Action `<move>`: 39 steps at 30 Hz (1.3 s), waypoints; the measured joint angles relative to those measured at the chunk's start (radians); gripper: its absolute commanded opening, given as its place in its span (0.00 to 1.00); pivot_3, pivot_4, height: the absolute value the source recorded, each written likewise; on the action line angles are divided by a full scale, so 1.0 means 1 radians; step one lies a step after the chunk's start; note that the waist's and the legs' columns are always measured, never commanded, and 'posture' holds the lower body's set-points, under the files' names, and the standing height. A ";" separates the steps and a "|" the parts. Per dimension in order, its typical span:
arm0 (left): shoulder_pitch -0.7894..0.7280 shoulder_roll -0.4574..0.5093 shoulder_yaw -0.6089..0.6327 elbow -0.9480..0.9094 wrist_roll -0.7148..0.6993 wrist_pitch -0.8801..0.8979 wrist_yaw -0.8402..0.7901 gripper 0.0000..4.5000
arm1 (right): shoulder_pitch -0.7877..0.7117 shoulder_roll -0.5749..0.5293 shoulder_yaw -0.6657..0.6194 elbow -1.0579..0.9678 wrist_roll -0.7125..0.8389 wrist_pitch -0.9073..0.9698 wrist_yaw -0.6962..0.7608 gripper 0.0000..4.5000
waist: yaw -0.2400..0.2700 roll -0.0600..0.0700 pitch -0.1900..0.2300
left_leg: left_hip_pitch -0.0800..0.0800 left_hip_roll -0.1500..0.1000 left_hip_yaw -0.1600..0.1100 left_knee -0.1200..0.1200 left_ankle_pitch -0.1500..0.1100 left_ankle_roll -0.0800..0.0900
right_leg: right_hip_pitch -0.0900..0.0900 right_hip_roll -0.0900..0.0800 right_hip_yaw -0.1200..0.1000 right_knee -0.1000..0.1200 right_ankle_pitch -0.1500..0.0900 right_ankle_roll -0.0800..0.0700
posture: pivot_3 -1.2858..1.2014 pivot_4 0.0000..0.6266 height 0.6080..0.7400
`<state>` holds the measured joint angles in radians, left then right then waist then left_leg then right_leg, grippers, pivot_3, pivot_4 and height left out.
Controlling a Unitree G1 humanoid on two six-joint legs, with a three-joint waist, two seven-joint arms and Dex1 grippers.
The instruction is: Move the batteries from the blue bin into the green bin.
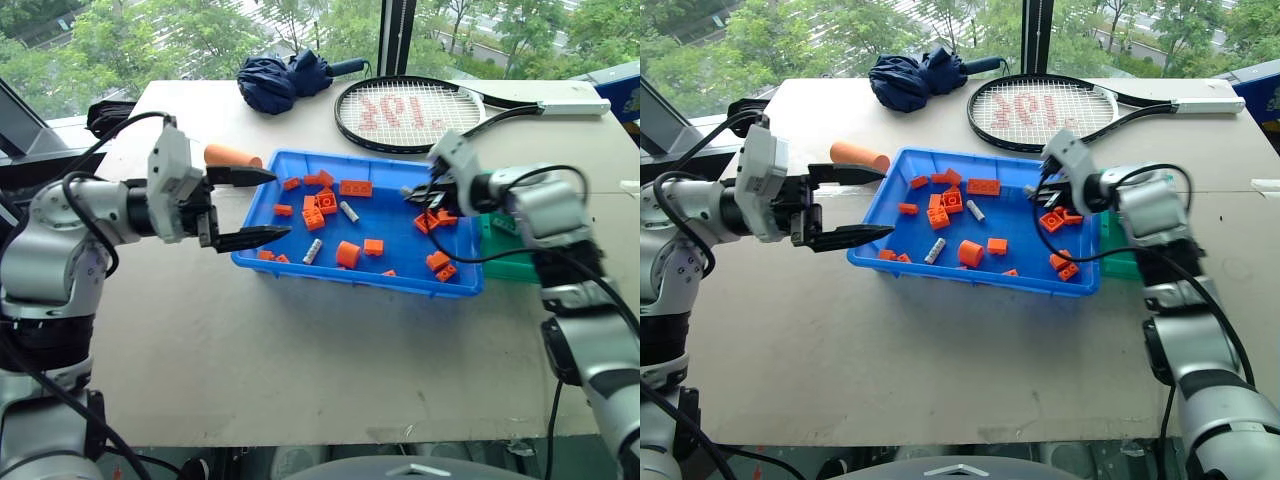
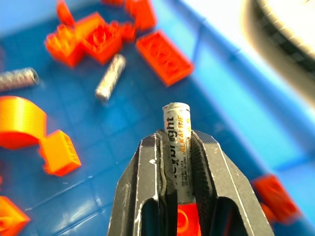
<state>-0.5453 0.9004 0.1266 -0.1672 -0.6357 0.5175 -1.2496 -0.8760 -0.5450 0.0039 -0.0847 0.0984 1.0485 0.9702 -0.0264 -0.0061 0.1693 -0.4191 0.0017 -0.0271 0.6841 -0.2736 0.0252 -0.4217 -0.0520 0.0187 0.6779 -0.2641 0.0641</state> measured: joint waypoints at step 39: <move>0.262 0.157 0.155 0.054 0.142 -0.043 0.036 1.00 | -0.043 0.397 0.230 0.308 0.067 -0.170 -0.430 0.97 | -0.010 -0.002 0.000 | 0.003 0.000 0.001 -0.001 0.002 -0.004 | 0.000 0.000 0.000 0.000 -0.001 -0.001 | 0.52 0.24 1.00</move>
<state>-0.2838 1.0575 0.2817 -0.1130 -0.4935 0.4750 -1.2138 -0.9189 -0.1476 0.2340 0.2237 0.1650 0.8787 0.5403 -0.0360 -0.0076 0.1697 -0.4163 0.0019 -0.0262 0.6833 -0.2713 0.0214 -0.4213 -0.0516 0.0192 0.6783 -0.2646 0.0632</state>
